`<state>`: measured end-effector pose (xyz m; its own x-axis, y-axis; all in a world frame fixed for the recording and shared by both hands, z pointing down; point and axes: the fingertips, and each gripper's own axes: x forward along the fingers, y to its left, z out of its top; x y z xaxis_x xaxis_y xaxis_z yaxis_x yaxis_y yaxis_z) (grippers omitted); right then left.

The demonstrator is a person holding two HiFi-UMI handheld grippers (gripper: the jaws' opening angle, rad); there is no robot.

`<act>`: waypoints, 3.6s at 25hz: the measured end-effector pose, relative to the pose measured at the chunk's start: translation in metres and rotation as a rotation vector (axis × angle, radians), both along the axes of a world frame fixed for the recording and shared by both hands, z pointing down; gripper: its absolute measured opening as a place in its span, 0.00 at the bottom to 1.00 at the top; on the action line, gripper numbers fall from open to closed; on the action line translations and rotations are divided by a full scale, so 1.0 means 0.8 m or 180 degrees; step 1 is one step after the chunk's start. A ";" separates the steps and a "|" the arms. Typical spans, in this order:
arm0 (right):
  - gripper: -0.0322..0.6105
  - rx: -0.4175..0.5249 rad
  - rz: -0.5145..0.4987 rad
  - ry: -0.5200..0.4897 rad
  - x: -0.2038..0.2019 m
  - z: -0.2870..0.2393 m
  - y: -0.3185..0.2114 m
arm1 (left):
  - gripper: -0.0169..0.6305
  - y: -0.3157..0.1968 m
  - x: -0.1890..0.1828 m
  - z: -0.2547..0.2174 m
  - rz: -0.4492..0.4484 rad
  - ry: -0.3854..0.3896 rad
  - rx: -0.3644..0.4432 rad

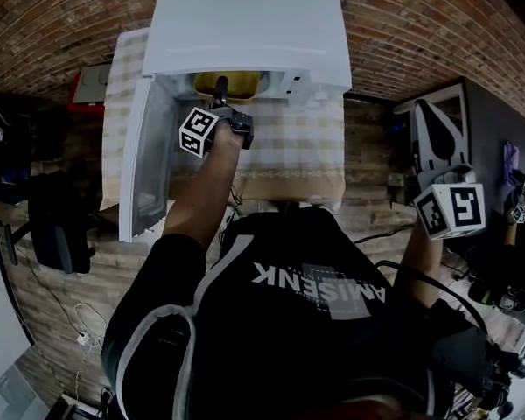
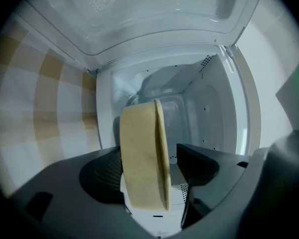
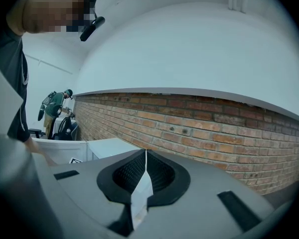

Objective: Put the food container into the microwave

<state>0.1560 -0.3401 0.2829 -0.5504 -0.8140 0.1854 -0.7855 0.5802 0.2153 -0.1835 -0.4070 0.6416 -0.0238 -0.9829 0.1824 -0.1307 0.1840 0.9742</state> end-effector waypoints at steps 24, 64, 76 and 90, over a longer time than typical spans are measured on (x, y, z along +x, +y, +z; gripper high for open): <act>0.12 0.0082 -0.0145 -0.0051 -0.003 -0.006 0.013 | 0.57 0.009 0.006 -0.002 0.0204 -0.0294 -0.0252; 0.12 0.0165 -0.0182 -0.0145 -0.006 -0.016 0.041 | 0.59 0.017 0.037 -0.034 0.0769 -0.0979 -0.0270; 0.12 0.0172 0.0095 -0.0087 0.021 -0.021 0.062 | 0.41 0.003 0.040 -0.039 0.0959 -0.1322 -0.0100; 0.12 0.0163 0.0100 -0.0065 0.009 -0.020 0.061 | 0.10 0.013 0.019 -0.019 0.1031 -0.1755 -0.0347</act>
